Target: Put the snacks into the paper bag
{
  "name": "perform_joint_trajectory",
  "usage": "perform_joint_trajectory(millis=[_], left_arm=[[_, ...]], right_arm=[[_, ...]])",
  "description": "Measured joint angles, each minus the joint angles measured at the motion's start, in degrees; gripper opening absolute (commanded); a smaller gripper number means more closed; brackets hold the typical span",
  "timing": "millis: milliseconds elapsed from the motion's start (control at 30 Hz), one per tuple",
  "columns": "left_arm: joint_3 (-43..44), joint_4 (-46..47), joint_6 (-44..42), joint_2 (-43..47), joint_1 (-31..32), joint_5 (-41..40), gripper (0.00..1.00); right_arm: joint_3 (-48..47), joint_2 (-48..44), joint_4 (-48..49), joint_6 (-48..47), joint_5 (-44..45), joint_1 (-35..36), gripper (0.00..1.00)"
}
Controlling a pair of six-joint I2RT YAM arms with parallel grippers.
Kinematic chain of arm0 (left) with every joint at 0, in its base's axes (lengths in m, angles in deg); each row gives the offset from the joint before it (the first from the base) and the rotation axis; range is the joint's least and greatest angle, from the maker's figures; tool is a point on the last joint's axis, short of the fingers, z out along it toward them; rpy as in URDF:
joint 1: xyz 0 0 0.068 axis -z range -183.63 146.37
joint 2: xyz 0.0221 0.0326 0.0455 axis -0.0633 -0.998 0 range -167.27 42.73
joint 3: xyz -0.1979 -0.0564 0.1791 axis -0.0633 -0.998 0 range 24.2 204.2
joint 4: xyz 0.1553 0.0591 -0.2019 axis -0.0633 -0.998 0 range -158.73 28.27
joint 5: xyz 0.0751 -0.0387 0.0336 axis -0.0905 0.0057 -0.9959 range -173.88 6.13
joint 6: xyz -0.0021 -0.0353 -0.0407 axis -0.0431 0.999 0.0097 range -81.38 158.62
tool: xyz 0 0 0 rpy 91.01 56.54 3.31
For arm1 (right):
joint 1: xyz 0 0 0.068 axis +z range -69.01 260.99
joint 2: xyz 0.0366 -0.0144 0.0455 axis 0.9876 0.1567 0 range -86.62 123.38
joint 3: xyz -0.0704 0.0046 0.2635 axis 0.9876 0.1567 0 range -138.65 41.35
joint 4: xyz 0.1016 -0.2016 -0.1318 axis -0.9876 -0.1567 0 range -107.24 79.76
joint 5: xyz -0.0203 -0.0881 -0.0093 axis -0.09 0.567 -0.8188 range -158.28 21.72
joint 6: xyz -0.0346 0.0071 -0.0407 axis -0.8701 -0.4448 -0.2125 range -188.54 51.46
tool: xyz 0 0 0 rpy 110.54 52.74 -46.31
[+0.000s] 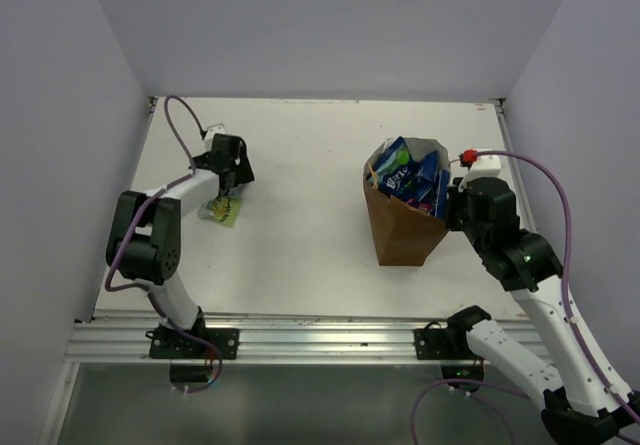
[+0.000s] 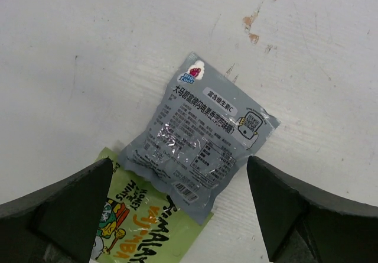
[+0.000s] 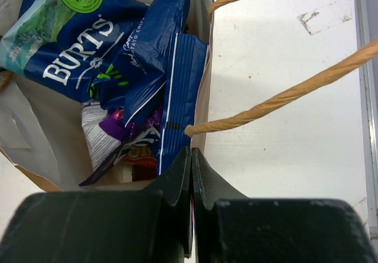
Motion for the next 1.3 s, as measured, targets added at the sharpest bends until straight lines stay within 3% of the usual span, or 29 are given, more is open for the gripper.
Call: perform_joint_trajectory(millis=[267,333,400,467,500,567,600,833,967,1133,1300], left_arm=[[-0.5,4.1,-0.8,-5.0,-2.0,3.8,0.96],[-0.4,4.7,-1.0,-6.1,-2.0,4.3,0.8],[-0.2,5.3,-1.0,-6.3,-2.0,5.2,0.56],[-0.2,5.6,-1.2,-6.3,-2.0,5.6,0.43],[-0.1,5.7,-1.2,-6.3,-2.0,5.8,0.26],[0.1,6.3,-1.0,-6.2,-2.0,5.9,0.05],[0.5,6.4,-1.2,-6.1,-2.0,6.0,0.0],[1.1,1.8,-1.4,-0.9,-1.0,6.9,0.0],[7.0,-0.2,-1.6,7.1,5.8,8.8,0.0],[21.3,4.4,-1.5,12.7,17.9,22.7,0.0],[28.5,9.2,-1.2,12.3,24.2,35.2,0.0]], right_arm=[[0.0,0.1,0.0,0.0,0.0,0.0,0.0],[0.0,0.0,0.0,0.0,0.0,0.0,0.0],[0.0,0.1,0.0,0.0,0.0,0.0,0.0],[0.0,0.1,0.0,0.0,0.0,0.0,0.0],[0.0,0.0,0.0,0.0,0.0,0.0,0.0],[0.0,0.1,0.0,0.0,0.0,0.0,0.0],[0.0,0.1,0.0,0.0,0.0,0.0,0.0],[0.0,0.4,0.2,0.0,0.0,0.0,0.0],[0.0,0.6,0.3,0.0,0.0,0.0,0.0],[0.0,0.8,0.3,0.0,0.0,0.0,0.0],[0.0,0.8,0.4,0.0,0.0,0.0,0.0]])
